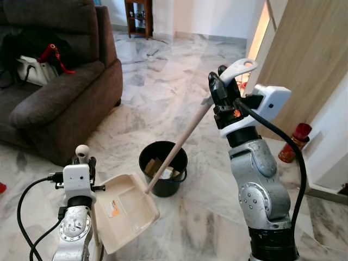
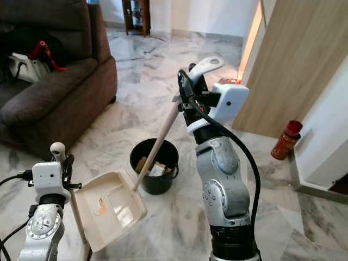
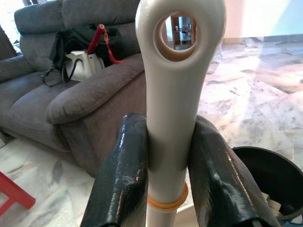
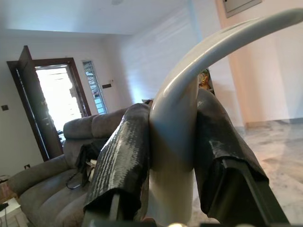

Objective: Sweep floor

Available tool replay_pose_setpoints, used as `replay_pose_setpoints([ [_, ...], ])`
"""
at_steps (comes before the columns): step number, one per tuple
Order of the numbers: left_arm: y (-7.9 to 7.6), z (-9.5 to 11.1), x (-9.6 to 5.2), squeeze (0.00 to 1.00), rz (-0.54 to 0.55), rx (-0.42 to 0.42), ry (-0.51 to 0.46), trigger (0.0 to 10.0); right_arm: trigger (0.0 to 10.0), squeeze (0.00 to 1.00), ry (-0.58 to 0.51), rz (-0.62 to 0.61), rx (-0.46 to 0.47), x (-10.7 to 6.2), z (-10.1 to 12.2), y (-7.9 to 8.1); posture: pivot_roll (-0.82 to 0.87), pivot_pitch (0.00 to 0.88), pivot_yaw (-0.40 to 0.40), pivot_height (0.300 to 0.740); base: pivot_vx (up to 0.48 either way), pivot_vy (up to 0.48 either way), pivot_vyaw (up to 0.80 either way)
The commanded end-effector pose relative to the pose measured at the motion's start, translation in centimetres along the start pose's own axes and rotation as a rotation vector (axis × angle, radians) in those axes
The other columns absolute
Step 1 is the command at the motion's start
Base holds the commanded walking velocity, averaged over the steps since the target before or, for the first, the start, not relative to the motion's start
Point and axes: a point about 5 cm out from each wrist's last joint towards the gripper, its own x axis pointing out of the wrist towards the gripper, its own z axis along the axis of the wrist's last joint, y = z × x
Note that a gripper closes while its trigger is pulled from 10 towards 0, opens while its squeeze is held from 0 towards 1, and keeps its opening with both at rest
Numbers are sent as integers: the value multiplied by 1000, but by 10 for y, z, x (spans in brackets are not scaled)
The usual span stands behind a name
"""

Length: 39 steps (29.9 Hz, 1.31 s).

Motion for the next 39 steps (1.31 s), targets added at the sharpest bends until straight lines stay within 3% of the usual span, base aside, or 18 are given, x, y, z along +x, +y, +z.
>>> replay_pose_setpoints([
  [1, -3, 14, 3, 0, -8, -20, -59, 10000, 10000, 0, -66, 22, 22, 2, 14, 6, 4, 0, -3, 740, 0, 0, 0],
  [12, -4, 15, 5, 0, -3, -24, -59, 10000, 10000, 0, -59, 11, -4, 3, 13, 3, 5, 0, -6, 740, 0, 453, 0],
  [16, -3, 15, 5, 0, -2, -24, -60, 10000, 10000, 0, -60, -32, -31, 4, 14, -6, 7, 0, -6, 740, 0, 480, 0],
  [21, -4, 16, 6, 0, -3, -25, -62, 10000, 10000, 0, -64, -150, -163, 7, 20, -23, 7, 0, -6, 740, 0, 451, 0],
  [24, -4, 16, 7, 0, -4, -25, -64, 10000, 10000, 0, -93, -240, -265, 10, 27, -34, 3, 0, -2, 740, 0, 0, 0],
  [27, -5, 17, 7, 0, -6, -25, -65, 10000, 10000, 0, -110, -303, -250, 11, 31, -41, 8, 0, -5, 740, 0, 0, 0],
  [31, -4, 17, 8, 0, 0, -26, -67, 10000, 10000, 0, -112, -374, -303, 10, 33, -51, 11, 0, -4, 740, 0, 0, 0],
  [39, -5, 18, 9, 0, -5, -29, -70, 10000, 10000, 0, -108, -393, -306, 10, 31, -55, 10, 0, -3, 740, 0, 0, 0],
])
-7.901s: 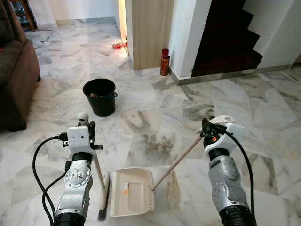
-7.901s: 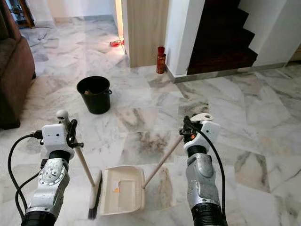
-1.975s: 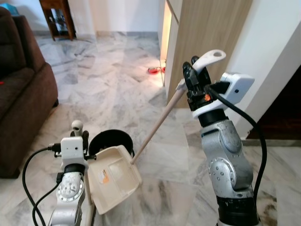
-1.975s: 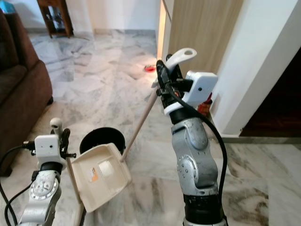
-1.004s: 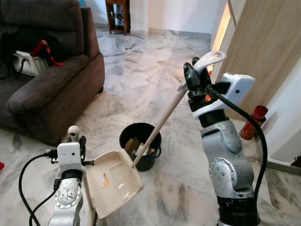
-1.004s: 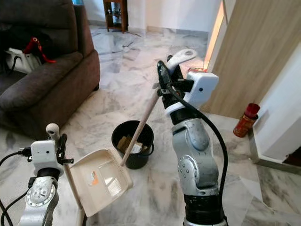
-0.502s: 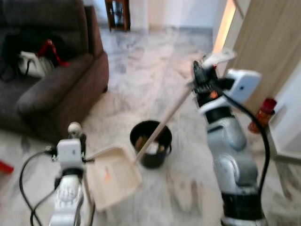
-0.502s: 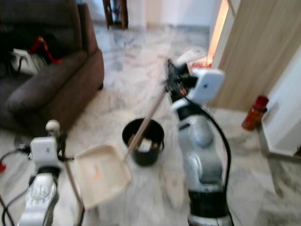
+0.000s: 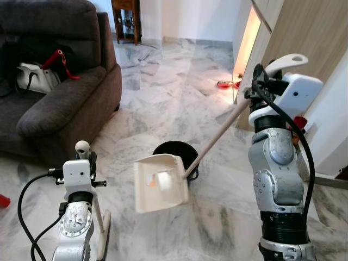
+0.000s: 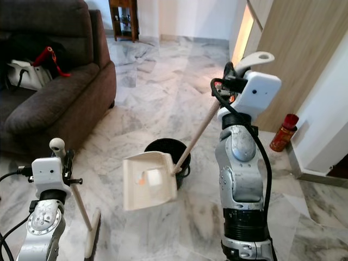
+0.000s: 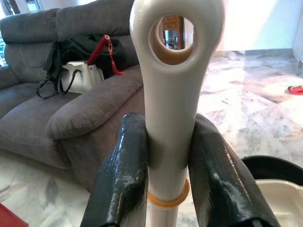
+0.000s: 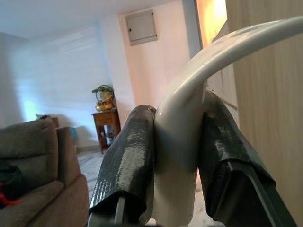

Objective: Sweep floor

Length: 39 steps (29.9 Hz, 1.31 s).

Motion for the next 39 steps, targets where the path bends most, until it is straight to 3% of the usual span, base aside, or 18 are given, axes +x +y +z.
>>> replay_pose_setpoints([
  [1, -2, 9, 4, 0, -6, -11, -42, 10000, 10000, 0, -50, -21, 4, 4, 10, -4, 12, 0, -3, 740, 0, 0, 0],
  [19, -3, 8, 1, 0, -13, 0, -35, 10000, 10000, 0, -71, -24, 34, 4, 13, -4, 12, 0, -3, 740, 0, 0, 0],
  [39, -2, 9, 2, 0, 0, 11, -40, 10000, 10000, 0, -84, -4, 60, 4, 15, -1, 14, 0, -2, 740, 331, 0, 0],
])
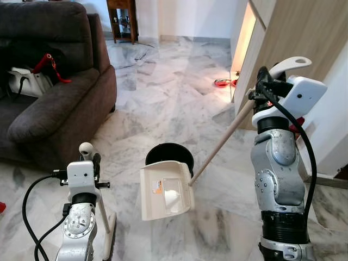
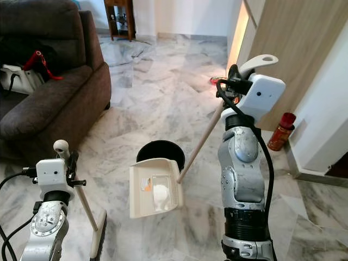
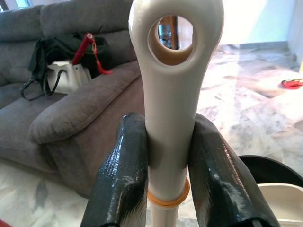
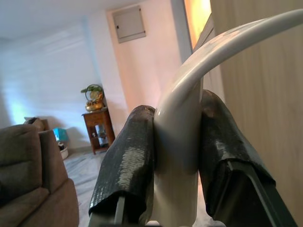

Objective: Sweep floor

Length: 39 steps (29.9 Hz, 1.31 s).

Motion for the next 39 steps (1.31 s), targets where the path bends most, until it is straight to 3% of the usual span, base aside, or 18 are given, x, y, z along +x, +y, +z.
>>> replay_pose_setpoints([
  [1, 2, 11, 4, 0, 12, 12, -50, 10000, 10000, 0, -79, 21, 44, 3, 16, 7, 16, 0, -3, 740, 364, 0, 0],
  [27, 2, 12, 6, 0, 18, 6, -56, 10000, 10000, 0, -84, 43, 91, 4, 18, 12, 18, 0, -5, 740, 369, 0, 0],
  [30, 2, 12, 8, 0, 23, 5, -55, 10000, 10000, 0, -82, 88, 113, 4, 17, 20, 24, 0, -9, 740, 368, 0, 0],
  [39, 2, 13, 10, 0, 26, 3, -58, 10000, 10000, 0, -76, 100, 130, 3, 16, 22, 27, 0, -10, 740, 365, 0, 0],
])
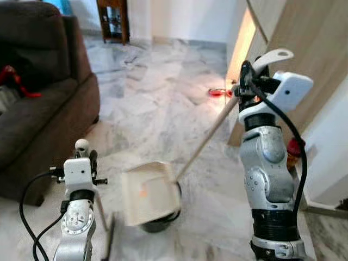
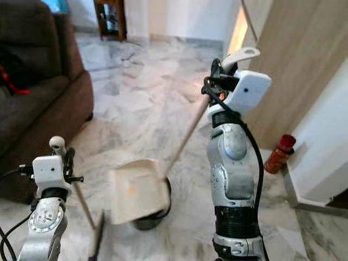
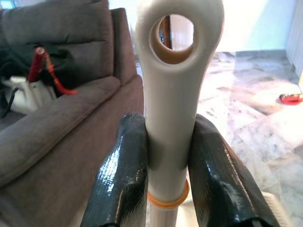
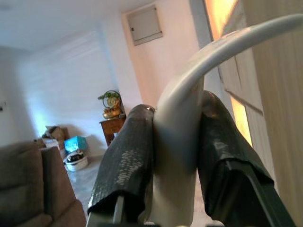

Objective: Sweep floor

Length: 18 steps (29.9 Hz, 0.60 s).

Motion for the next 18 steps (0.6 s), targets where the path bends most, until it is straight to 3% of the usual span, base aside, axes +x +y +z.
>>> replay_pose_setpoints([
  [1, -2, 8, 4, 0, -1, -6, -39, 10000, 10000, 0, -62, -1, -1, 2, 13, -2, 27, 0, -10, 740, 371, 0, 0],
  [15, -2, 8, 3, 0, 2, -12, -41, 10000, 10000, 0, -57, 16, 11, 0, 12, 1, 24, 0, -7, 740, 358, 0, 0],
  [18, -3, 7, 2, 0, -3, -20, -45, 10000, 10000, 0, -59, 41, 14, 1, 12, 6, 26, 0, -10, 740, 0, 0, 0],
])
